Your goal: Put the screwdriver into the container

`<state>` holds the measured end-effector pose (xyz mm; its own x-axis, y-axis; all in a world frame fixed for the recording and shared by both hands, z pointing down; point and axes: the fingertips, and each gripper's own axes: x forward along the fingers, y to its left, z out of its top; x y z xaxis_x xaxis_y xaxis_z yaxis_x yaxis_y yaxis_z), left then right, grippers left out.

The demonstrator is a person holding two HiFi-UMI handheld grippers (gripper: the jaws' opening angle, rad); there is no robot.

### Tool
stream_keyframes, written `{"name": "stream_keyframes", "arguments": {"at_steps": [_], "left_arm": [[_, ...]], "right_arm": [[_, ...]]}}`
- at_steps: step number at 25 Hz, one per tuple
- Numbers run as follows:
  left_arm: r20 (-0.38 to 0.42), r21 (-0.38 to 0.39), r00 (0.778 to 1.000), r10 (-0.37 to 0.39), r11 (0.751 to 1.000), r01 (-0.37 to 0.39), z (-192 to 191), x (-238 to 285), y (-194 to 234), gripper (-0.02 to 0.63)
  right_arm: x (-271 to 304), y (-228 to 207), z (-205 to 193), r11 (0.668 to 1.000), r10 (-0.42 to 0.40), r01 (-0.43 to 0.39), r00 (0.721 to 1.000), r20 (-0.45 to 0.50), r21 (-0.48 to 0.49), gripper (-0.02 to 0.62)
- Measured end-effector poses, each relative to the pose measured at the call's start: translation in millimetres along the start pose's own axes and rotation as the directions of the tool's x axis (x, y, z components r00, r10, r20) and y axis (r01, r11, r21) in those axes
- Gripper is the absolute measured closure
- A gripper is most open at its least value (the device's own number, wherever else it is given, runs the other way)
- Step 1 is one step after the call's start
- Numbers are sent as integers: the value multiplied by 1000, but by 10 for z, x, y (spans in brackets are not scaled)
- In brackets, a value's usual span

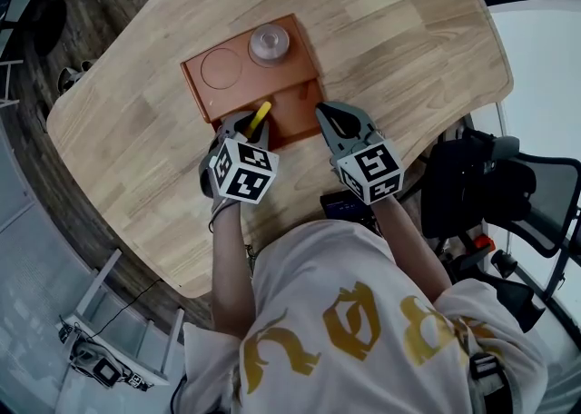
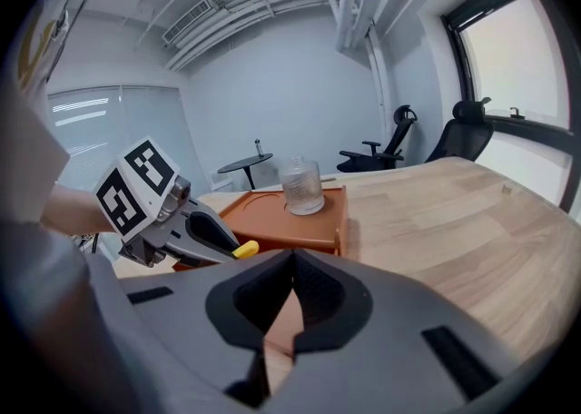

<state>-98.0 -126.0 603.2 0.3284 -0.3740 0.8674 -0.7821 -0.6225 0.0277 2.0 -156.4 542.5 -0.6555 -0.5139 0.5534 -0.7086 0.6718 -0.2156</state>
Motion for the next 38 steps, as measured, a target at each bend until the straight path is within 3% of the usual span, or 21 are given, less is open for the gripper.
{"name": "stream_keyframes", "arguments": {"at_steps": [4, 20, 27, 31, 38], "left_arm": [[-68, 45, 997, -32, 998, 35, -5, 79, -55, 531], [-216, 28, 975, -55, 998, 62, -100, 293, -78, 530], [-198, 43, 979, -37, 998, 46, -94, 259, -68, 529], [-124, 54, 992, 15, 999, -8, -1, 161, -10, 523], [-14, -19, 999, 29, 999, -29, 127, -96, -2, 523]], "right_arm": [[-3, 5, 17, 1000, 6, -6, 1000, 1, 3, 583], [-38, -86, -53, 1000, -1, 1, 1000, -3, 20, 584], [-107, -84, -68, 1000, -12, 11, 1000, 6, 25, 583], [-173, -61, -60, 1000, -13, 13, 1000, 12, 15, 584], [-306, 3, -12, 1000, -22, 22, 999, 26, -3, 584]]}}
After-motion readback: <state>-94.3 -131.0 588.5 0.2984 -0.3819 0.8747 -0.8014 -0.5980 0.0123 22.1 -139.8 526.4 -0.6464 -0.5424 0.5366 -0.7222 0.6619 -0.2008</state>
